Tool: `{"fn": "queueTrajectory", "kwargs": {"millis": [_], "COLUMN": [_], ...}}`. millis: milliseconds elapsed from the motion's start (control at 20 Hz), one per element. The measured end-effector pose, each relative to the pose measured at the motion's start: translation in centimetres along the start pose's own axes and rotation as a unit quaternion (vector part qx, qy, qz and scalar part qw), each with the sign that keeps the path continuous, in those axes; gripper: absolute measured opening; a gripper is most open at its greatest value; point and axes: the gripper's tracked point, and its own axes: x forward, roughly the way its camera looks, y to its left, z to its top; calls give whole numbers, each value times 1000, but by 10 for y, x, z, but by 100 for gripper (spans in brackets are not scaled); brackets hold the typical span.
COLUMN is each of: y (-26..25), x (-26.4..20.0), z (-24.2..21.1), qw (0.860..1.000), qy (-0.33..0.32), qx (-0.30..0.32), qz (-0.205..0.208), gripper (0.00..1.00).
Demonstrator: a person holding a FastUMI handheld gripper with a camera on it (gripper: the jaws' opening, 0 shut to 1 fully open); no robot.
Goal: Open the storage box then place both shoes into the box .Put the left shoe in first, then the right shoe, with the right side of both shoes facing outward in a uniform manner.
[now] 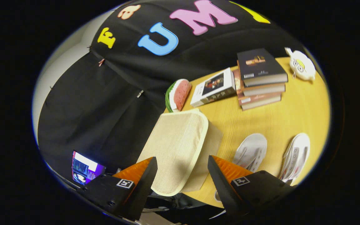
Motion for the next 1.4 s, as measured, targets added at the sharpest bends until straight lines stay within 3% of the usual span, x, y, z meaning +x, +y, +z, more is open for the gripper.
{"fn": "queueTrajectory", "kwargs": {"millis": [100,350,500,600,1000,1250,1400], "y": [-10,0,9,16,136,207,241], "x": [16,46,43,39,16,37,58], "z": [-18,-42,-21,-10,32,31,28], "qw": [999,988,978,979,982,980,974], "qy": [29,66,23,3,-19,-11,1], "qx": [33,126,178,168,57,-27,-36], "qz": [6,68,103,116,178,198,222], "gripper": [98,95,42,7,9,11,20]}}
